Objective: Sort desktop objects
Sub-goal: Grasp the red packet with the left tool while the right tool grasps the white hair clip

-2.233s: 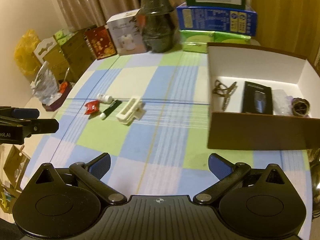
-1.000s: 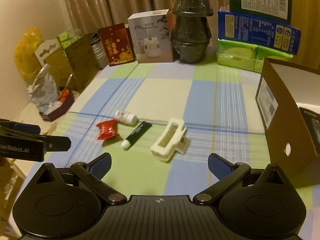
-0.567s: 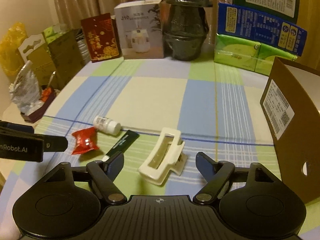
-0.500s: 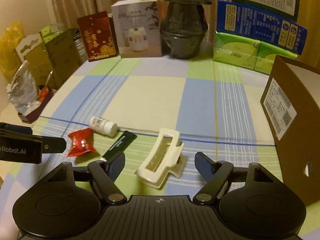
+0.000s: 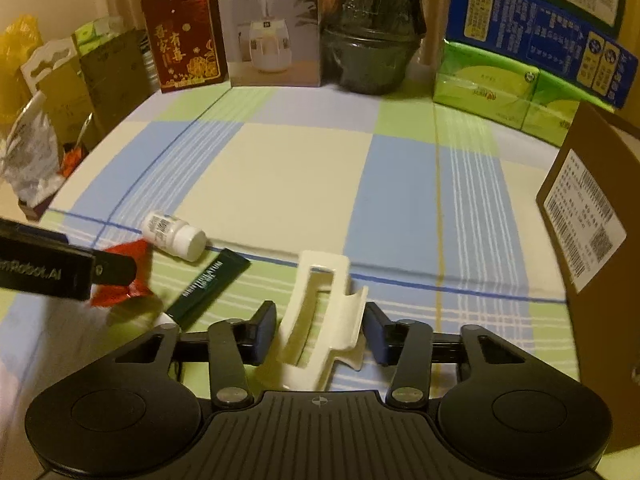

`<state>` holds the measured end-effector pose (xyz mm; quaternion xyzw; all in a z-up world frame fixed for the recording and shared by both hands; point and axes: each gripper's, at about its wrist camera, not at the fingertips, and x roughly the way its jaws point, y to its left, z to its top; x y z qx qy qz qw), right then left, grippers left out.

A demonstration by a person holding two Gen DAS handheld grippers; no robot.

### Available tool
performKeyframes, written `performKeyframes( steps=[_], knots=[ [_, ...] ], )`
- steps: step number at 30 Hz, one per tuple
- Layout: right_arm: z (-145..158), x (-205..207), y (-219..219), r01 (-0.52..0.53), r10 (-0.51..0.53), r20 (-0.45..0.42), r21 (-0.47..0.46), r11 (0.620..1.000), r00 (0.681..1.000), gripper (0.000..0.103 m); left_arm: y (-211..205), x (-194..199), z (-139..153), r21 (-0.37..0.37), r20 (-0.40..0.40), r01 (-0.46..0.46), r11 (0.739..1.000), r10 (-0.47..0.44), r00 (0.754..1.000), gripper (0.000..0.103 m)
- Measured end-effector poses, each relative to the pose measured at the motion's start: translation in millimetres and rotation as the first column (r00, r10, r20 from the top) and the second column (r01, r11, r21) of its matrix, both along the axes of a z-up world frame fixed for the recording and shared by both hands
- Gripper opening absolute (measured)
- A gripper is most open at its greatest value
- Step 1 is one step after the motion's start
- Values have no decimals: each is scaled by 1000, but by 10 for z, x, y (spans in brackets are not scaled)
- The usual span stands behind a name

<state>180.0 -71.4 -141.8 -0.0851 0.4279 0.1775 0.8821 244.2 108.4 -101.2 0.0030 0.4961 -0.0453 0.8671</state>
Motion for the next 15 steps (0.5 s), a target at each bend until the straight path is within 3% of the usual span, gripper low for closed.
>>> performKeyframes(
  steps=[7, 11, 15],
  knots=[
    [-8, 66, -321, 45, -45, -8, -11, 999, 999, 38, -10, 109, -145, -23, -41, -4, 1000, 3, 999, 70],
    [-3, 72, -404, 58, -58, -12, -14, 998, 998, 38, -9, 149, -199, -19, -55, 10, 1000, -11, 998, 50],
    [-8, 70, -412, 62, -63, -11, -10, 998, 998, 38, 8, 136, -197, 13, -37, 33, 999, -32, 999, 40]
  ],
)
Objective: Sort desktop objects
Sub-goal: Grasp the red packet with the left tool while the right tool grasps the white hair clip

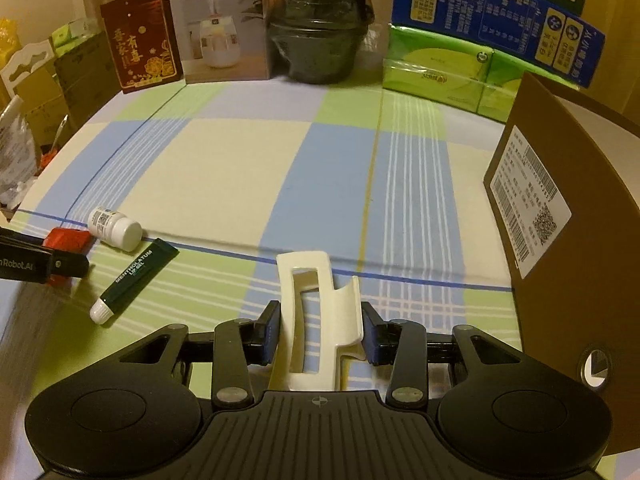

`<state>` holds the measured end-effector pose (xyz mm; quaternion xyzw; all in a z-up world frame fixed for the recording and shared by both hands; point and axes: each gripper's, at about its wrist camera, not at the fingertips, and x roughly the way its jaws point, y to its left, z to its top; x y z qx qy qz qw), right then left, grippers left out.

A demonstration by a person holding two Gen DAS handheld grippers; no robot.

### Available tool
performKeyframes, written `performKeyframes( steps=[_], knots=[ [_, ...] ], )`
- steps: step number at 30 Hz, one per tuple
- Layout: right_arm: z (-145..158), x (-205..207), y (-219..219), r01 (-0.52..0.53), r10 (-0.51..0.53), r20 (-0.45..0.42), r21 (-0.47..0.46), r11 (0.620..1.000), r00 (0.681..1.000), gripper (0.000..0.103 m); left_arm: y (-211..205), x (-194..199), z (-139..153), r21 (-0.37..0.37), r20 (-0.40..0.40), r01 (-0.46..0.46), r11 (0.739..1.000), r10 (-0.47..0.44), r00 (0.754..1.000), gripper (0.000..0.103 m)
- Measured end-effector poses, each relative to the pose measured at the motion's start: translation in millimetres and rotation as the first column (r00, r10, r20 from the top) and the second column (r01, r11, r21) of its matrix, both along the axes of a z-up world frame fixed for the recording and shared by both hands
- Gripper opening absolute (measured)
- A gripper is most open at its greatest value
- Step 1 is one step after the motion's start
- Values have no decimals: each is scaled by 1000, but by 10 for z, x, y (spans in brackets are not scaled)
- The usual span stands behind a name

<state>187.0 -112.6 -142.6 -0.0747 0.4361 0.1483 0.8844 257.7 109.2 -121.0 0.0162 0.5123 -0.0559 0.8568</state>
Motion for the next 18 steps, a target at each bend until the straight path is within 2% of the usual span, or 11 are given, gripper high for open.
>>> performKeyframes(
  steps=[1, 2, 3, 18],
  knots=[
    [-2, 1, -7, -2, 2, 0, -4, 1000, 1000, 38, 23, 4, 1, -6, 1, -2, 1000, 2, 1000, 38],
    [-3, -1, -7, -4, 4, 1, -8, 1000, 1000, 38, 44, 9, 5, -8, 5, 0, 1000, 0, 1000, 29],
    [-3, -3, -8, -7, 7, 2, -12, 1000, 1000, 38, 61, 14, 6, -6, 8, 4, 1000, -4, 1000, 27],
    [-37, -44, -13, -21, 21, 7, -11, 1000, 1000, 38, 125, -58, 16, -2, -4, 19, 1000, -19, 1000, 26]
  ],
)
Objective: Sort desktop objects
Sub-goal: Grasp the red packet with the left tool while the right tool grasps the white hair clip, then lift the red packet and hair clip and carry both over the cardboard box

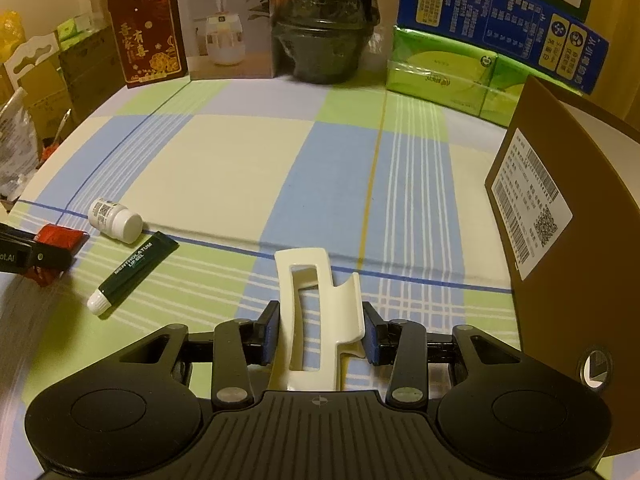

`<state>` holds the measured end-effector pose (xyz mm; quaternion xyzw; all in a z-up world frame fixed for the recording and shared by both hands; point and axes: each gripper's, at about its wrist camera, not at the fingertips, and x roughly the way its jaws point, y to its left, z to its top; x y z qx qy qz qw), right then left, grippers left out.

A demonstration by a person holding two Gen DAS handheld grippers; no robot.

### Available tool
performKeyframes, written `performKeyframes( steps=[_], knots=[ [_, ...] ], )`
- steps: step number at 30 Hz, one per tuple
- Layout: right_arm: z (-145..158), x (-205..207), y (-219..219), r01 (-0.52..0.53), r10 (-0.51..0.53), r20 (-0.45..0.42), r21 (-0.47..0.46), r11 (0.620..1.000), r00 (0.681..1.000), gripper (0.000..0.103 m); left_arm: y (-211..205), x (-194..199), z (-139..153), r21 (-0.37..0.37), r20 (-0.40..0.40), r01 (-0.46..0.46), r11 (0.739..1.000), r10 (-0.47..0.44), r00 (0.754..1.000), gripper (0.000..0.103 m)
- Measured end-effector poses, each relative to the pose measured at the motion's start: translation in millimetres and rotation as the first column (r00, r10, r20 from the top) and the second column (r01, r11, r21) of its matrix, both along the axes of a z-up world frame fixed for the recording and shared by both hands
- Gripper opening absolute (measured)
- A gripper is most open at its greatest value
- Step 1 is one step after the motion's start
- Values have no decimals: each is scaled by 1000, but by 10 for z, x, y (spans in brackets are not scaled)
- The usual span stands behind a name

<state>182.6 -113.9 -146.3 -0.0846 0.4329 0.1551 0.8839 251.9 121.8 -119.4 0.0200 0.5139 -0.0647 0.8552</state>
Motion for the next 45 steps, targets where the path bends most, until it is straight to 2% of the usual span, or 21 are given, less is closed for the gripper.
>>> performKeyframes(
  steps=[7, 15, 25, 35, 45],
  knots=[
    [56, -133, -71, 1, 0, -23, 51, 999, 1000, 38, -48, -151, 15, 8, -14, 15, 1000, -15, 1000, 26],
    [287, -386, -224, -7, 10, -23, 138, 990, 1000, 38, -113, -493, 75, -16, -31, 43, 999, -43, 999, 26],
    [727, -783, -544, -27, 24, 17, 216, 976, 1000, 38, -423, -948, 544, -99, 50, 119, 988, -115, 992, 25],
    [1155, -1031, -1246, 43, -64, 75, 253, 966, 995, 38, -1220, -1211, 1022, -157, 162, 285, 946, -260, 952, 25],
    [1429, -1072, -2143, 155, -191, 116, 265, 952, 975, 38, -2149, -1237, 1249, -183, 226, 419, 889, -377, 898, 25]
  ],
)
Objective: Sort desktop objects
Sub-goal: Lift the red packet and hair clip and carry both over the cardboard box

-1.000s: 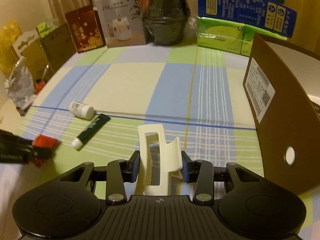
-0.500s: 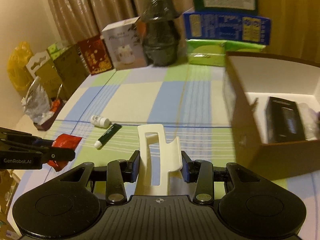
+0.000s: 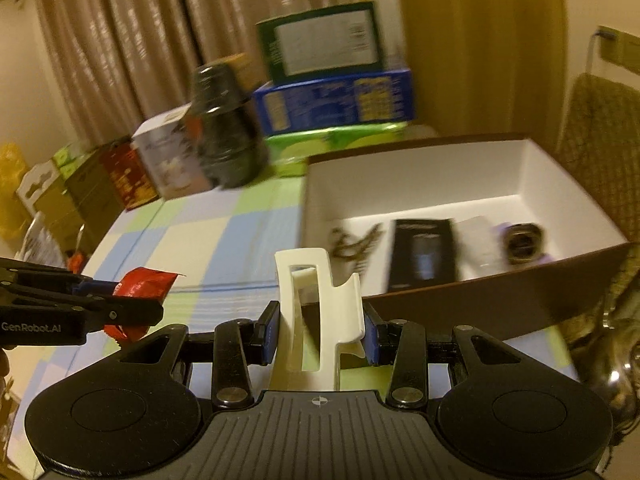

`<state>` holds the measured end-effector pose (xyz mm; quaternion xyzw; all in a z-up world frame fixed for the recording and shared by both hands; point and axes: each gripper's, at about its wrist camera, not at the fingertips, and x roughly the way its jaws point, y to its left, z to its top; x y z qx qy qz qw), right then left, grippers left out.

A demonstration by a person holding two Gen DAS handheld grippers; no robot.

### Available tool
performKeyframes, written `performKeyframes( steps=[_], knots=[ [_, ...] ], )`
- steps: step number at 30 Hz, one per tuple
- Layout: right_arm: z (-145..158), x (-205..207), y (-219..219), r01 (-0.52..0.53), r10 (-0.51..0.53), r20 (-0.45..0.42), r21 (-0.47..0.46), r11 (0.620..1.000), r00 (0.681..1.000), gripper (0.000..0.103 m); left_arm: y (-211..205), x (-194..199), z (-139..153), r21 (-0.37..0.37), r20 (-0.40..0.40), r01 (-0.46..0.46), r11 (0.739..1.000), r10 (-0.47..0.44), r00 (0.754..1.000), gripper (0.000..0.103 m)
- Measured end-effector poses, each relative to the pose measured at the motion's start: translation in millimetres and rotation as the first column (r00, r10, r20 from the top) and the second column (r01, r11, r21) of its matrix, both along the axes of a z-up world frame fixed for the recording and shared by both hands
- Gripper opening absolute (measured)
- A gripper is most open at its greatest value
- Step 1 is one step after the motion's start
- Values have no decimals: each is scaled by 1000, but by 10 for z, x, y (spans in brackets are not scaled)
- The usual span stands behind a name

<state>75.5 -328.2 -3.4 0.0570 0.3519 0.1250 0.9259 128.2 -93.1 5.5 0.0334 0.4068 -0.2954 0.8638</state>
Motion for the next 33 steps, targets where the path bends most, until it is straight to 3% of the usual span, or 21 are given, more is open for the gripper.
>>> performKeyframes(
  steps=[7, 16, 25, 33],
  knots=[
    [147, 209, -570, 29, -30, 33, 15, 999, 999, 38, -645, 134, 139, -13, 43, 57, 998, -57, 997, 25],
    [166, 690, -1053, 11, -12, 31, 14, 1000, 999, 38, -1247, 465, 90, 0, 11, 37, 999, -37, 999, 25],
    [-6, 1105, -1305, -24, 25, -20, 24, 999, 1000, 38, -1632, 803, -138, 86, -46, 48, 995, -44, 998, 26],
    [-131, 1310, -1387, -72, 72, -66, 9, 997, 995, 38, -1877, 1049, -341, 228, -63, 124, 966, -113, 992, 26]
  ],
)
